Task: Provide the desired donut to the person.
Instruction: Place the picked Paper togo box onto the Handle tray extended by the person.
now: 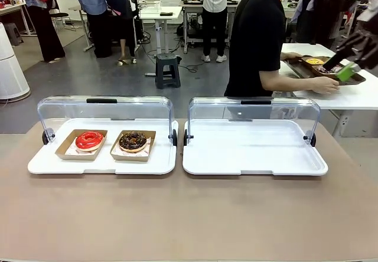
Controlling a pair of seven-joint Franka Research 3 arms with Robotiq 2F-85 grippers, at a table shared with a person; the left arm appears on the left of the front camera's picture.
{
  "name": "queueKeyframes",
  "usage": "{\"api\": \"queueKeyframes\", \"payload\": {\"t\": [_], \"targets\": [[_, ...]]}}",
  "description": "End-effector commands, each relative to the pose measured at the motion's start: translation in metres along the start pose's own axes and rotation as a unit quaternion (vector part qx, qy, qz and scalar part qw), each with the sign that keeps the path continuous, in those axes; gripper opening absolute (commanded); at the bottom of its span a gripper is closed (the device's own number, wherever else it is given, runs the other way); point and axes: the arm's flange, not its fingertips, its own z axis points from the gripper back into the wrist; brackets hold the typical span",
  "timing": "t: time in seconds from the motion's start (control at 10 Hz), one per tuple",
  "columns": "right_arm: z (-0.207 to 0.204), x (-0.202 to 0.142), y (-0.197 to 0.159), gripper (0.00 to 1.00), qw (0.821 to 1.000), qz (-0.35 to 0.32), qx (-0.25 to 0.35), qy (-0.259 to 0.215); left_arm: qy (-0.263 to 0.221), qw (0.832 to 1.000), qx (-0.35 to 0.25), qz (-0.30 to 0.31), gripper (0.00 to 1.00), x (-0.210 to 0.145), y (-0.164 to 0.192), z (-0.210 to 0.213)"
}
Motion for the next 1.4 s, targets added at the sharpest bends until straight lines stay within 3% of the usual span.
{"api": "queueKeyframes", "payload": {"t": [0.0,0.3,0.6,0.8,1.1,1.2,1.3], "targets": [[0.018,-0.023,-0.014,1.00,0.996,0.034,0.059,-0.065,-0.008,1.000,-0.003,-0.003,1.00,0.001,-0.001,0.000],[0.037,-0.073,-0.014,1.00,0.982,0.011,0.098,-0.161,-0.008,1.000,-0.003,-0.003,1.00,0.001,-0.001,0.000],[0.053,-0.096,-0.007,1.00,0.983,0.002,0.058,-0.174,-0.008,1.000,-0.003,-0.003,1.00,0.001,-0.001,0.000],[0.063,-0.094,0.003,1.00,0.984,0.025,0.034,-0.173,-0.008,1.000,-0.003,-0.003,1.00,0.001,-0.001,0.000],[0.072,-0.074,0.011,1.00,0.989,0.058,0.007,-0.138,-0.008,1.000,-0.003,-0.003,1.00,0.001,-0.001,0.000],[0.068,-0.061,0.003,1.00,0.995,-0.006,-0.044,-0.095,-0.008,1.000,-0.003,-0.003,1.00,0.001,-0.001,0.000],[0.076,-0.076,0.011,1.00,0.987,0.041,0.023,-0.154,-0.008,1.000,-0.003,-0.003,1.00,0.001,-0.001,0.000]]}}
